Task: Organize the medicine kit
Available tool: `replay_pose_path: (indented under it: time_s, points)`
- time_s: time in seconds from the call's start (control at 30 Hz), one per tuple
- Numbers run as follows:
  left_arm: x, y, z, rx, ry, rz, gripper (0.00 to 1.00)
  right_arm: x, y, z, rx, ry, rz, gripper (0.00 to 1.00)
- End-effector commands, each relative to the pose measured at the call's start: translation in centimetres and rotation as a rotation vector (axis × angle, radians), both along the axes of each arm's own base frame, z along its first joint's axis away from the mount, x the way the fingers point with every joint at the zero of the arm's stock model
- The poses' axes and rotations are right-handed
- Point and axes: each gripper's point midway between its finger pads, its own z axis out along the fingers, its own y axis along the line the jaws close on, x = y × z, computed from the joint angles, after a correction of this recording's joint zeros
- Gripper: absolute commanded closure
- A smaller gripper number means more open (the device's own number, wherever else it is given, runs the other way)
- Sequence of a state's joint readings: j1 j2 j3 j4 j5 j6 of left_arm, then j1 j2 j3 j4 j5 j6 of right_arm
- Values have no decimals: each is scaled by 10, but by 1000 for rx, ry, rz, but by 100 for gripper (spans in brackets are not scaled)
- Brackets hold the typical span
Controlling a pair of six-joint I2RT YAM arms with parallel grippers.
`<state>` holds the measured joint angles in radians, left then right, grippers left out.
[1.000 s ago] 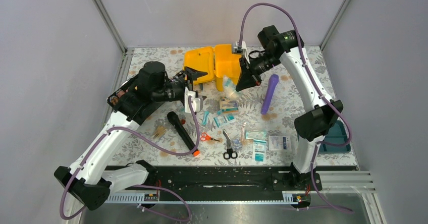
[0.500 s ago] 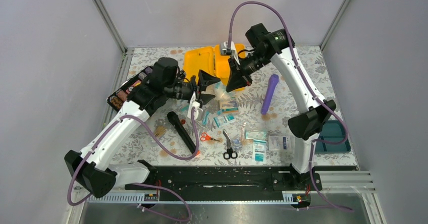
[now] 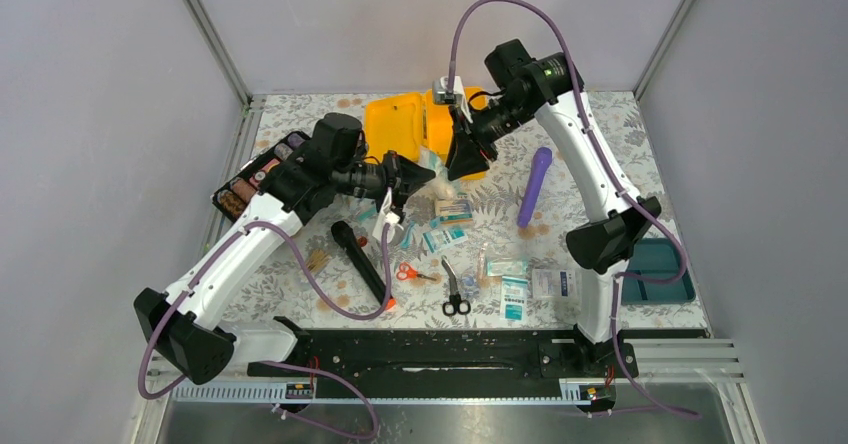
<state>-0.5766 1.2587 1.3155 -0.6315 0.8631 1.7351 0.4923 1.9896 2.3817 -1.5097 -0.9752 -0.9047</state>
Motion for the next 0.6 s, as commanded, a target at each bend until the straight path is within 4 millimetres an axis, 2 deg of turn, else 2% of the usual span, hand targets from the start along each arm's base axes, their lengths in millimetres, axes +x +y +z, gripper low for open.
replay_pose_path:
  time_s: [0.0,0.1,0.2,0.23,0.3,0.37,0.43,0.5,0.57]
  points:
    - [0,0,20,-36,-21,24,100,-23,-21,12,-85,42,-29,49]
    - [12,5,22,-89,64,146,100,-9,-32,30,-36,-52,-95,39]
    - [28,8,26,-188,211,299,100,-1,-37,43,1,-171,-144,37]
    - [33,10,26,-215,285,355,100,0,-37,37,7,-171,-164,35]
    - [41,12,30,-276,447,463,100,2,-34,39,69,-221,-213,29]
    - [46,13,35,-335,580,538,100,7,-30,37,137,-304,-266,20]
    - [46,12,41,-389,683,575,100,8,-29,44,212,-434,-300,13]
    - [43,10,44,-419,752,581,100,11,-23,42,232,-516,-311,12]
    - [39,10,44,-431,801,584,100,17,-19,41,234,-543,-323,16]
